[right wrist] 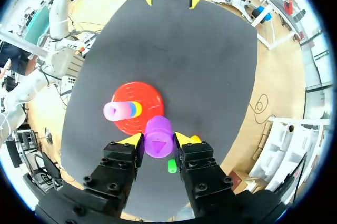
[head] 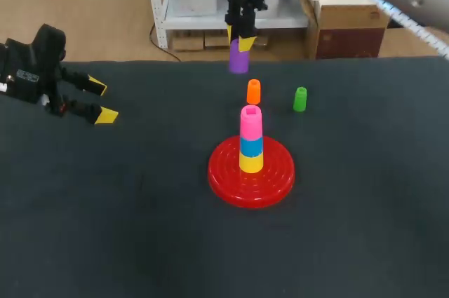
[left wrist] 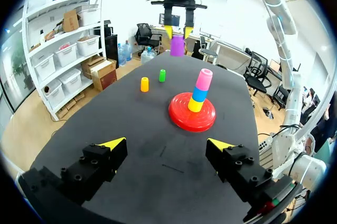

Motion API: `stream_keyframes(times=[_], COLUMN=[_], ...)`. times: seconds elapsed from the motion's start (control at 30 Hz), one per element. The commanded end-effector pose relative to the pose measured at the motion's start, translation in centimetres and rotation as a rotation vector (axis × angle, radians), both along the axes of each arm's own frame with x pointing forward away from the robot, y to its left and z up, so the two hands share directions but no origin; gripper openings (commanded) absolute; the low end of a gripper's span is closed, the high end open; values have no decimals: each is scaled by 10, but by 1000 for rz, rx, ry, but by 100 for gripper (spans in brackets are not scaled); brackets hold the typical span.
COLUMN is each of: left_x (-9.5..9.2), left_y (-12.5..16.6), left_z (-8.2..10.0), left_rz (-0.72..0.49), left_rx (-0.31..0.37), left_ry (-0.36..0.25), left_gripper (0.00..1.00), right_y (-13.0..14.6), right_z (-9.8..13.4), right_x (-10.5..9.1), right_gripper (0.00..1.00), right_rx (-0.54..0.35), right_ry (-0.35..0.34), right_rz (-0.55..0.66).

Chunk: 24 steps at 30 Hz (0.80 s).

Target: Pick up and stack the cylinders on the red base in this order: pink,purple,orange,green

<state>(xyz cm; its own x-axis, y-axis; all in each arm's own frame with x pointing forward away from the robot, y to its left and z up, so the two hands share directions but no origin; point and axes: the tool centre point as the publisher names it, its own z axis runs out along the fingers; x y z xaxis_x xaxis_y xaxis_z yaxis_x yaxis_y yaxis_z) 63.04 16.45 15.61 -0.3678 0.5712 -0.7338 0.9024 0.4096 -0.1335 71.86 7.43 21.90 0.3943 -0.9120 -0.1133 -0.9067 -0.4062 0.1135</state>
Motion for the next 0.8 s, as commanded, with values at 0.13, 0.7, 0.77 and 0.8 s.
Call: stream_keyframes(times=[0.13,0.7,0.77,0.8], left_x=[0,0,0,0], left_y=[1,1,1,1], left_z=[-1,-1,-1,-1], left_rz=[-2,-2,-2,-2], left_rx=[-3,-3,-3,-3], left_ry=[-3,-3,-3,-3], left_gripper=[100,100,100,100], right_y=[-12,-18,-22,-22], right_z=[-2,20,19,18], right_x=[-26,-42,-49,-53], right_gripper=[0,0,0,0], right_rx=[64,16,17,20], right_ry=[-143,-197,-201,-206], right_rz=[-18,62,67,77])
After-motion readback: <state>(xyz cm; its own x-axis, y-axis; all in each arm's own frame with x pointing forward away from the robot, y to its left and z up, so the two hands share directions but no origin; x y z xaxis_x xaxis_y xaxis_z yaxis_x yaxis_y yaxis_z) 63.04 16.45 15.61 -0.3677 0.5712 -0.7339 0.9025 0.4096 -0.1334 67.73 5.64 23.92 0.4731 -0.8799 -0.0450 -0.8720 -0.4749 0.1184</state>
